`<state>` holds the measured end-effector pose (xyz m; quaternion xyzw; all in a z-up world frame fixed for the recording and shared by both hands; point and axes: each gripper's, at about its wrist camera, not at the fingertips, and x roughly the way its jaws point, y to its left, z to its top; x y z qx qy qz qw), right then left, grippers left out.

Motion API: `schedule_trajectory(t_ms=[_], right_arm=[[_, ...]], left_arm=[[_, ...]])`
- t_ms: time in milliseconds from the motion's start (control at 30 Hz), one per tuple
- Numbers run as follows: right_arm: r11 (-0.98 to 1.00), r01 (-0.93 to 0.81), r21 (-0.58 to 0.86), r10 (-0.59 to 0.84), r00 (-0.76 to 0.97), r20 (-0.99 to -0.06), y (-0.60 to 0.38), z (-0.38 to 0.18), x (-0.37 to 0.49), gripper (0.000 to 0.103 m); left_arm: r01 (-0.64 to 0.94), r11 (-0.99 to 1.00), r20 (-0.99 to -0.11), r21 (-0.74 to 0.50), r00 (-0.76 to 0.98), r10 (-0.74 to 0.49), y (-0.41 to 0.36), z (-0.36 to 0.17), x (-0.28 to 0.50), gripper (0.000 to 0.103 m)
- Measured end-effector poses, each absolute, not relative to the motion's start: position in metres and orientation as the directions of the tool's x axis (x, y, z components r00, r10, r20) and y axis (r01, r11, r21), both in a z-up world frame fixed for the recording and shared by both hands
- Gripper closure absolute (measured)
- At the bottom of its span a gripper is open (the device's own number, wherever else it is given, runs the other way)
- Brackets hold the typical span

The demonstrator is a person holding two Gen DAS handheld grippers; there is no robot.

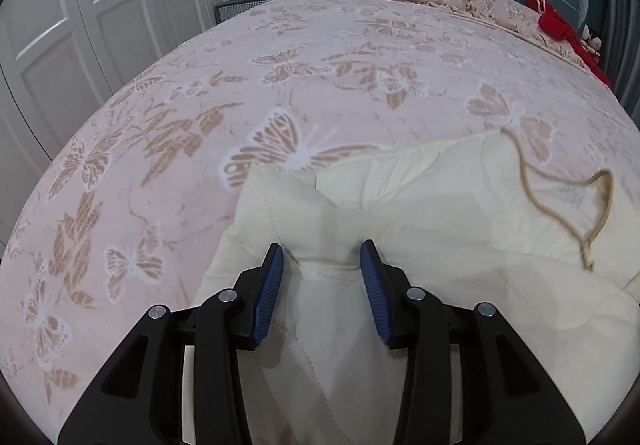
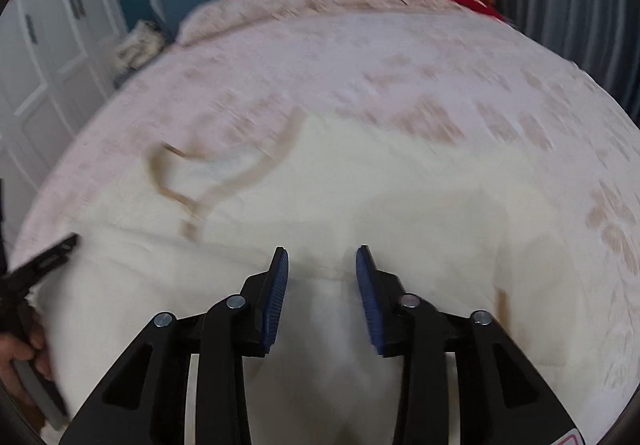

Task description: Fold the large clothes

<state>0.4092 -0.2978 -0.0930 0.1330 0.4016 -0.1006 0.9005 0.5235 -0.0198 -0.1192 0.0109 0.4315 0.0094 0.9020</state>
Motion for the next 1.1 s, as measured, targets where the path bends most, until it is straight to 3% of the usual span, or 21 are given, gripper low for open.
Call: schedule_trajectory(t_ms=[167,233,400,767,833,967,1100], right_arm=[[0.961,0.172,0.218,0.045,0.678,-0.733,-0.257,-0.076,0.456,0.068],[0.972,0.148,0.182,0.043,0.653,-0.756,-0.238,-0.087,0.476,0.07],[0.991,0.097,0.093,0.016,0.598,-0.801,-0.21,-0.119,0.499,0.071],[0.982,0.147,0.117,-0.002,0.629,-0.777,-0.223,-0.144,0.493,0.075],[0.964,0.203,0.169,-0.008,0.662,-0.75,-0.24,-0.133,0.483,0.081],[0.926,0.325,0.193,-0.113,0.725,-0.679,-0.294,-0.088,0.459,0.08],[0.923,0.359,0.135,-0.153,0.667,-0.729,-0.337,-0.085,0.466,0.08]], left_arm=[[0.049,0.998,-0.74,-0.049,0.669,-0.069,-0.035,-0.075,0.537,0.065],[0.082,0.996,-0.764,-0.041,0.64,-0.084,-0.054,-0.076,0.554,0.065],[0.073,0.994,-0.806,0.083,0.591,0.024,-0.078,-0.114,0.584,0.066],[0.017,0.997,-0.774,0.077,0.632,0.048,-0.072,-0.148,0.58,0.064],[0.013,0.997,-0.777,0.072,0.627,0.048,-0.07,-0.147,0.583,0.063],[0.0,0.997,-0.757,0.076,0.651,0.058,-0.065,-0.125,0.575,0.066],[0.137,0.991,-0.726,0.004,0.681,-0.092,-0.094,-0.089,0.551,0.065]])
